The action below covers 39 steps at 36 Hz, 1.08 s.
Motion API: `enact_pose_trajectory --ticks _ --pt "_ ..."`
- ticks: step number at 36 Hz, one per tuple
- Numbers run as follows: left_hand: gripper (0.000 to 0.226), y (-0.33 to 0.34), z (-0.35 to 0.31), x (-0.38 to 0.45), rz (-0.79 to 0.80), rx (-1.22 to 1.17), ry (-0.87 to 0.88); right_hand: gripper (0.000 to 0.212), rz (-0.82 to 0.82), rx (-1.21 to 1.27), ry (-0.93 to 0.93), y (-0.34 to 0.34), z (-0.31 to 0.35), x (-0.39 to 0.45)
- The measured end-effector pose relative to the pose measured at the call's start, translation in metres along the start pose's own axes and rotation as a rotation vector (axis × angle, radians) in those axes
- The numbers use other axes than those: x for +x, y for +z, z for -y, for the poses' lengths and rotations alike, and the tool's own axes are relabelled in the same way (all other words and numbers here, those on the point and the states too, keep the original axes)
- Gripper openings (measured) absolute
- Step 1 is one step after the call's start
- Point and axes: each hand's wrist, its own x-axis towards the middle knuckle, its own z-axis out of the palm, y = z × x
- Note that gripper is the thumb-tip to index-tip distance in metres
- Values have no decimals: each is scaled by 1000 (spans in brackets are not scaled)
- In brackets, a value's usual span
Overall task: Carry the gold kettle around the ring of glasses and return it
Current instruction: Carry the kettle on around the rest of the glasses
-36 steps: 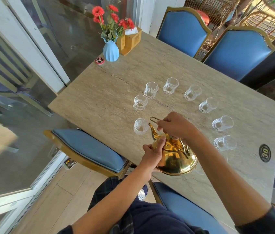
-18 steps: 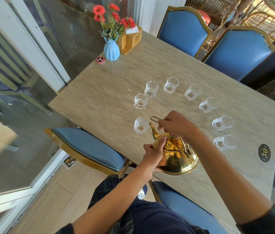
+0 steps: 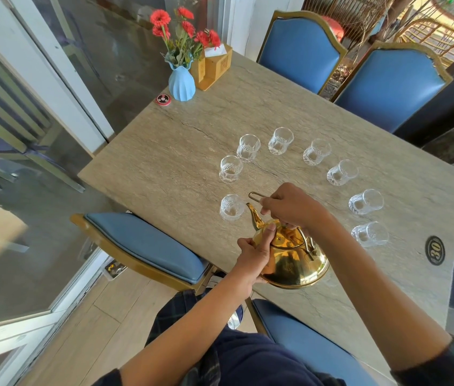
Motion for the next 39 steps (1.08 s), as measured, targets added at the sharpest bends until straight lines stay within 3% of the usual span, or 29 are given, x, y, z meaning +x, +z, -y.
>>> enact_pose_trajectory --ticks 12,16,21,26,34,39 --pt "96 0 3 4 -4 1 2 31 4 -5 7 0 1 -1" --pt "111 1 2 3 -10 7 5 32 5 -13 8 1 2 -1" --pt "106 0 3 3 -15 -3 10 32 11 -20 6 2 2 0" --pt "119 -2 2 0 -22 -2 12 32 5 -27 3 5 2 1" --pt "103 -3 3 0 -17 -25 -2 31 11 -19 8 6 1 2" --pt "116 -2 3 -1 -21 -18 12 31 13 -18 5 6 1 2"
